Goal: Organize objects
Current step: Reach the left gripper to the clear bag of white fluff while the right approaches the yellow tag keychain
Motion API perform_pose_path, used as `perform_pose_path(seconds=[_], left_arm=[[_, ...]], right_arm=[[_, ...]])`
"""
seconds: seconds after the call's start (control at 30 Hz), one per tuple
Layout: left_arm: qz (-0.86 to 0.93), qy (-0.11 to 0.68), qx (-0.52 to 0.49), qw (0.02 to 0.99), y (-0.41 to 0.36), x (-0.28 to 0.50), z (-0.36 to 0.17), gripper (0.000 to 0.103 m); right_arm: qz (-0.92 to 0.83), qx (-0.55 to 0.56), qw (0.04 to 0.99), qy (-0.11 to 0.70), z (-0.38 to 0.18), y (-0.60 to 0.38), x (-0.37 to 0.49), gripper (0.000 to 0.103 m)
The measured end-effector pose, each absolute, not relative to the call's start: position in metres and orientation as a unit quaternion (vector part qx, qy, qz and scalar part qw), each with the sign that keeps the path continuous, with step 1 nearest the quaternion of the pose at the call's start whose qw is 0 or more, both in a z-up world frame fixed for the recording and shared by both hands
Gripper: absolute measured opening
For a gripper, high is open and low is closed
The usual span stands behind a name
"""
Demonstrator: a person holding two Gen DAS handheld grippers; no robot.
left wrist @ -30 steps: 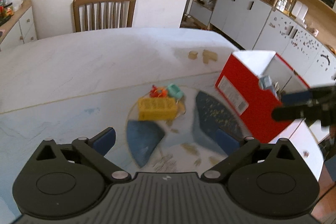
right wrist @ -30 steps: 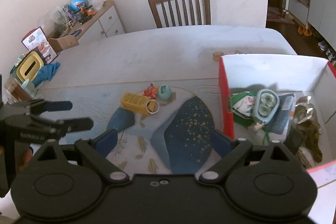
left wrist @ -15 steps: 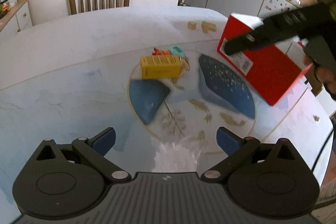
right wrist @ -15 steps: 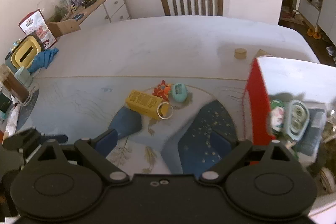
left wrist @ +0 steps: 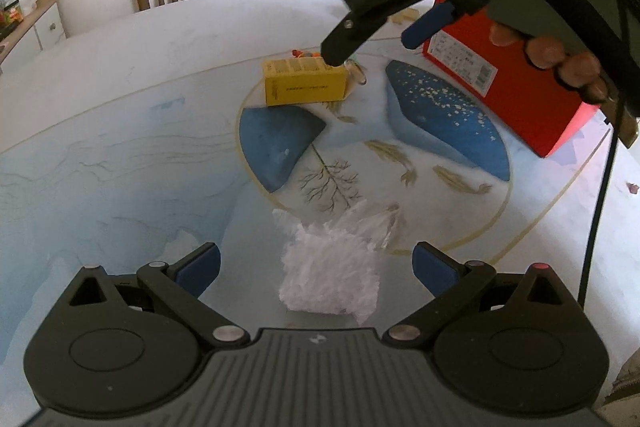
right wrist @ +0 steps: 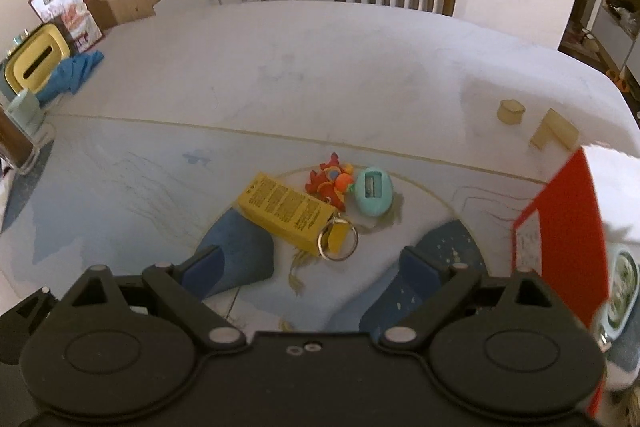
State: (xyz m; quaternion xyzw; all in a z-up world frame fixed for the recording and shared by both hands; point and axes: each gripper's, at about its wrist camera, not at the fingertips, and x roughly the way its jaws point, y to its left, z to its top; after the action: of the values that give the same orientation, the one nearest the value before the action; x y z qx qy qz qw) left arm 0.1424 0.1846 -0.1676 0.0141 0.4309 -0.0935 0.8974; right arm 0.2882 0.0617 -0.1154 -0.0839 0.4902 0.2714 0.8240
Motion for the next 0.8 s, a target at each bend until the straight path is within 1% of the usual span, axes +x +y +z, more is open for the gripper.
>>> perform_pose_path(seconds=[0.33, 0.57, 0.8], left_arm=[[-0.092, 0.427, 0.021, 0.899, 0.181, 0.144, -0.174, 0.103], [-0.079, 0.419, 0.041, 0.904, 0.176, 0.142, -0.176, 0.103], [-0.068, 0.411, 0.037, 0.908, 0.176, 0.139, -0.177, 0.103]], right_arm=[[0.291, -0.133, 0.806, 0.499, -0.132, 0.093, 0.305, 0.090], [0.310, -0.179, 0.795, 0.489, -0.142, 0.115, 0.309, 0.085], [0.316, -0.226, 0.790, 0.474, -0.151, 0.134, 0.308, 0.077]])
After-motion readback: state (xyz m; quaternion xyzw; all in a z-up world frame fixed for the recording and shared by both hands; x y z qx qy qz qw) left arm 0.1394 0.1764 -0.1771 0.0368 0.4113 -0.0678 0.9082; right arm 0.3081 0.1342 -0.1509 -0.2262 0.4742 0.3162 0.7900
